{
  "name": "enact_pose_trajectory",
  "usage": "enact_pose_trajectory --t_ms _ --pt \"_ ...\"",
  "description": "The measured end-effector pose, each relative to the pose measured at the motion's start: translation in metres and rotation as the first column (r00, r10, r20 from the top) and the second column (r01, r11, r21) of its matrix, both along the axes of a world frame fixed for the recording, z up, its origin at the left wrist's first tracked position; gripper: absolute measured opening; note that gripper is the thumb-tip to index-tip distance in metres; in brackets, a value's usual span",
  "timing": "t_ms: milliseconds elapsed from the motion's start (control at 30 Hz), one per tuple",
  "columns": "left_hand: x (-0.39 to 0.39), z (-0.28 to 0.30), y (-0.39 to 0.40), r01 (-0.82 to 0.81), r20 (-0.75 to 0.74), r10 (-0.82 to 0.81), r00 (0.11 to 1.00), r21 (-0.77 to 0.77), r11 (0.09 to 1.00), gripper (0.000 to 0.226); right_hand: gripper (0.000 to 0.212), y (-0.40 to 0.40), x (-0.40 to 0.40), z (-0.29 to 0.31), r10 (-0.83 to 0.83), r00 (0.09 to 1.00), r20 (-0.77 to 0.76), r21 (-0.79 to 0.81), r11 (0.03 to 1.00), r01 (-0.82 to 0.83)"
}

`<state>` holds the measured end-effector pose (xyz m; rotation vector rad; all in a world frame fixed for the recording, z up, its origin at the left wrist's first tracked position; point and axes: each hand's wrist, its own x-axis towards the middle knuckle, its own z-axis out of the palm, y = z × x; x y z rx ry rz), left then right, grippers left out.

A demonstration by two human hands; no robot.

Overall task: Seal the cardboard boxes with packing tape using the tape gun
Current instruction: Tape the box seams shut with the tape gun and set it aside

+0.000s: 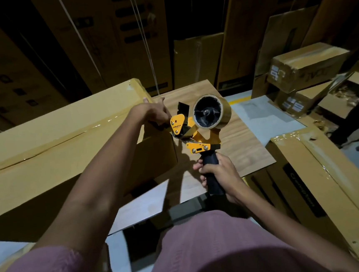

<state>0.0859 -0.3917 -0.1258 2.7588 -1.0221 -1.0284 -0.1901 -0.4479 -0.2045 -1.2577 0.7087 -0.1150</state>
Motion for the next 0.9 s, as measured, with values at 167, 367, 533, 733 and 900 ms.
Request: enact_pose_trajectory --t_ms 167,367,533,733,900 --pt "0.0 0.013 -0.013 0.011 -0.147 -0.002 0.989 0.058 0.998 0.02 0.027 0.002 -0.001 -0.003 0.021 1.0 -0.014 0.021 1.0 -0.021" --pt "0.006 0.014 -0.017 -0.014 -0.213 0.041 0.976 0.128 0.992 0.026 0.03 0.005 0.001 0.004 0.002 0.998 -0.058 0.026 1.0 -0.001" --pt "0.008 0.012 -0.019 -0.02 -0.226 0.058 0.972 0.167 0.986 0.025 0.024 0.009 0.002 0.007 -0.07 0.993 -0.096 -0.121 0.991 0.058" --pt "0.005 0.012 -0.019 -0.073 -0.297 0.106 0.949 0.121 0.99 0.024 0.016 0.011 -0.001 0.021 -0.066 0.99 -0.128 -0.285 0.958 0.027" --pt "0.004 0.01 -0.015 -0.139 -0.36 0.138 0.922 0.023 0.99 0.025 0.016 0.014 -0.002 0.031 -0.074 0.985 -0.153 -0.314 0.949 0.023"
